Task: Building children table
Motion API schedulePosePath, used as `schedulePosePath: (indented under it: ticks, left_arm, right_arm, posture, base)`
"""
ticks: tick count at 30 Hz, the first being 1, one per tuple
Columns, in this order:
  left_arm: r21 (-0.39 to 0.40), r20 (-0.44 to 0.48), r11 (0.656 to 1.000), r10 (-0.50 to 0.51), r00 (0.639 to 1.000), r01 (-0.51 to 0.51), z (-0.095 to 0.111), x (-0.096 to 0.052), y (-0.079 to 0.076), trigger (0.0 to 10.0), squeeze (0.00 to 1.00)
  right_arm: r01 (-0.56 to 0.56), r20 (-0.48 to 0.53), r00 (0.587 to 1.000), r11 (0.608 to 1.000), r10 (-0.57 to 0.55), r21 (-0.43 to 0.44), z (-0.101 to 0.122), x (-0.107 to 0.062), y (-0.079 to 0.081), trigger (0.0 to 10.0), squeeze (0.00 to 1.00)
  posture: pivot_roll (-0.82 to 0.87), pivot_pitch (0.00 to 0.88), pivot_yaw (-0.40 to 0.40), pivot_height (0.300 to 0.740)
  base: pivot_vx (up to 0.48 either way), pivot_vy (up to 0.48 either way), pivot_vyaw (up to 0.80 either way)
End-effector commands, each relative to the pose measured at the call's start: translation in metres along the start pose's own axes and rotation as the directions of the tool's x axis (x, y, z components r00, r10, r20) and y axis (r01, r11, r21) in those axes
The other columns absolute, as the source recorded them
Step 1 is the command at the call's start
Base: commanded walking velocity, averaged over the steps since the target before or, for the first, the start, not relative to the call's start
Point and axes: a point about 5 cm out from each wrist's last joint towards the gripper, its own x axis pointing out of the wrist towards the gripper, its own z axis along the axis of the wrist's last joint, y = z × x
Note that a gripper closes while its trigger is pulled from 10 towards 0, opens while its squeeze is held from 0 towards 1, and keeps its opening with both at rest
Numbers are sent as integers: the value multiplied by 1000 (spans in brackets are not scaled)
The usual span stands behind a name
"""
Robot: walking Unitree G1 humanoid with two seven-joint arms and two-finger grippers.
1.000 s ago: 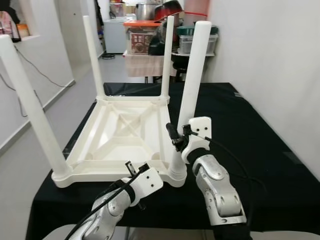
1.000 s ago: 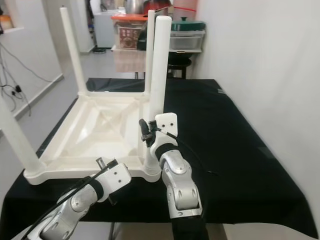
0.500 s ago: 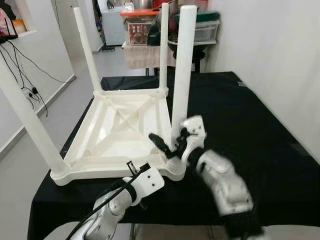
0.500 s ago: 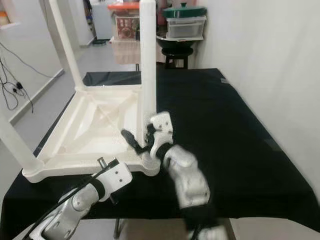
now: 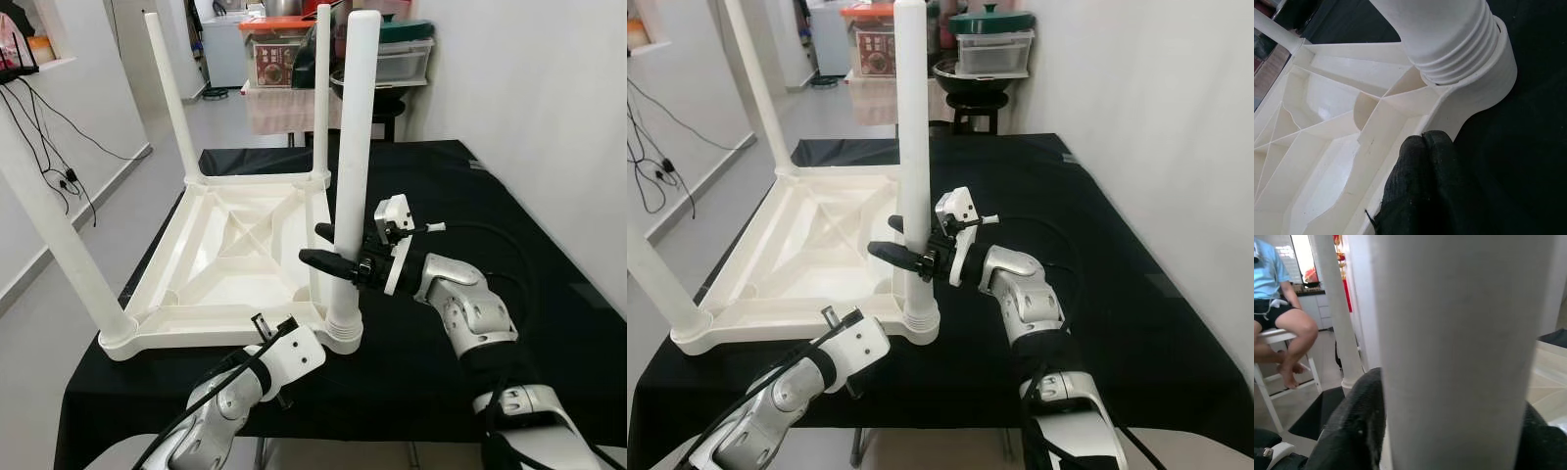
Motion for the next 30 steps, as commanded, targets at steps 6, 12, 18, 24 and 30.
schedulePosePath:
  ticks: [6,12,18,24,30]
  left_arm:
    - [7,-13,1000,-4,1000,4,-2,-1,-1,10000,0]
    - [7,-12,1000,-3,1000,3,-2,-2,-1,10000,0]
    - [8,-12,1000,-4,1000,4,-3,-5,1,10000,0]
    - [4,-17,1000,-5,1000,6,-6,-5,3,10000,0]
    - [5,-18,1000,-5,1000,5,-6,-5,3,10000,0]
  right_arm:
    - [130,-34,991,990,-132,-60,-8,-1,-13,0,0]
    - [310,-29,950,949,-312,-52,-17,-5,-5,0,0]
    - [788,-45,606,607,-794,-105,-38,1,29,0,0]
    - [745,-47,664,665,-746,-43,-50,21,41,0,0]
    - [733,-12,679,679,-734,-30,-42,31,36,10000,0]
  posture:
    - [-53,0,-28,740]
    - [-60,0,-30,740]
    - [-62,0,-12,740]
    - [-57,0,-12,740]
    - [-64,0,3,740]
  base:
    - [0,0,0]
    - [0,0,0]
    - [0,0,0]
    - [0,0,0]
    - [0,0,0]
